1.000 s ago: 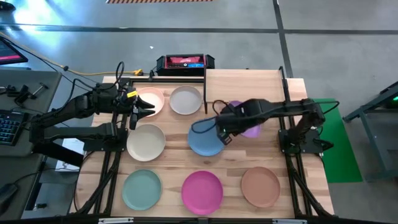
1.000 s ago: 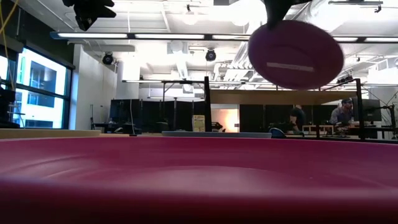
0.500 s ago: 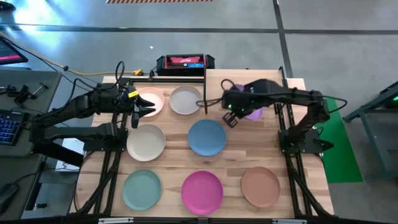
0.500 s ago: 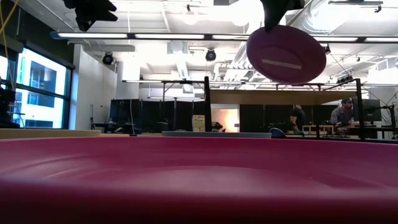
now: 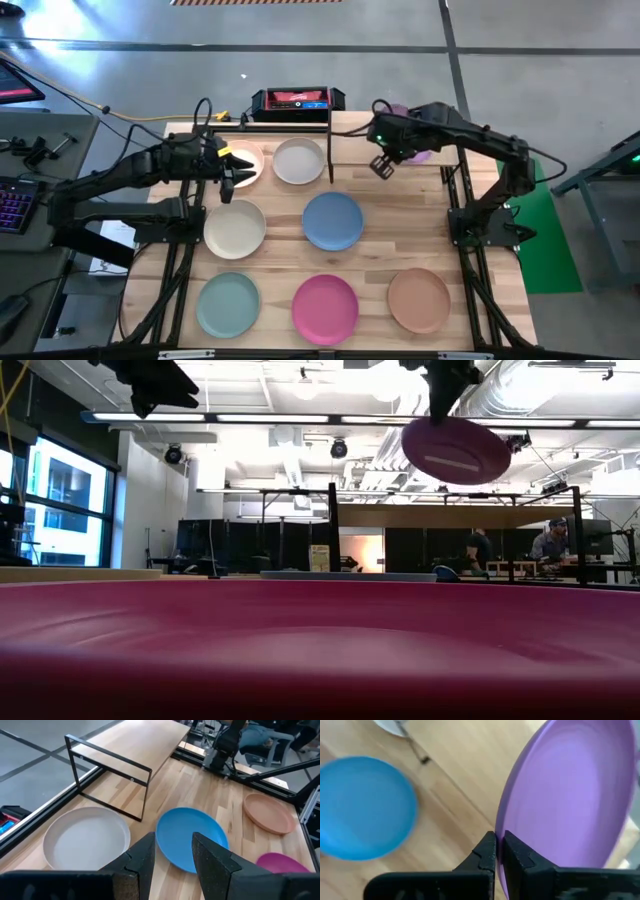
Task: Place and stack plates onto a shelf
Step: Put the purple plate on the shelf
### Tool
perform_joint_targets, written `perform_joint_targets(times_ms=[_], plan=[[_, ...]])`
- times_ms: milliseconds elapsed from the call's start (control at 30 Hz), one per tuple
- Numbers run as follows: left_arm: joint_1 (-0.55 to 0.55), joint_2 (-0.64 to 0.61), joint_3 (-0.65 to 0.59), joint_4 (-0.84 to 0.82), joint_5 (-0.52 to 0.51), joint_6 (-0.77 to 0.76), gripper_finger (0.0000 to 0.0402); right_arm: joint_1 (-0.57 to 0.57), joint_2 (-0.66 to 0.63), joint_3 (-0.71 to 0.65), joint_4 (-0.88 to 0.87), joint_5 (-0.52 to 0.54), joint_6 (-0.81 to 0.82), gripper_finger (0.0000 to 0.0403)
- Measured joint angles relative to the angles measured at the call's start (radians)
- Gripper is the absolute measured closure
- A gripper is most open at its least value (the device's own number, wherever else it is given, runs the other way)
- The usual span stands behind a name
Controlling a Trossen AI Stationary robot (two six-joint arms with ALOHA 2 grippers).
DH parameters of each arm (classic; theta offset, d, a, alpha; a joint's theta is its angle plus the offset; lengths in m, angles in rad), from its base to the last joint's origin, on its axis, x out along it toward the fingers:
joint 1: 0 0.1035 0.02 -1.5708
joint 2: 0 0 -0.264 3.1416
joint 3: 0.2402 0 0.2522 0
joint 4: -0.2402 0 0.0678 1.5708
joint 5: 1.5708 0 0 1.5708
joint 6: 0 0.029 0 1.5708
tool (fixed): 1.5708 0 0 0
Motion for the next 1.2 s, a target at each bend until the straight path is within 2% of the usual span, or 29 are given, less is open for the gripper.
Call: perform_joint_targets(times_ms=[333,633,1200], plan=[[0.000,0.024,0.000,0.004,-0.006,-0.008,0.0284,-0.064,-0.006,-0.213,-0.001,0.063,-0.005,0.0403],[0.000,0.045,0.000,0.023,-0.012,-0.008,0.0284,-0.078,-0.011,-0.313,0.002,0.098,-0.017,0.0403],[0.000,0.062,0.000,0.025,-0.015,-0.024,0.0284,-0.157,-0.011,-0.365,0.093,0.088,-0.099,0.0403]])
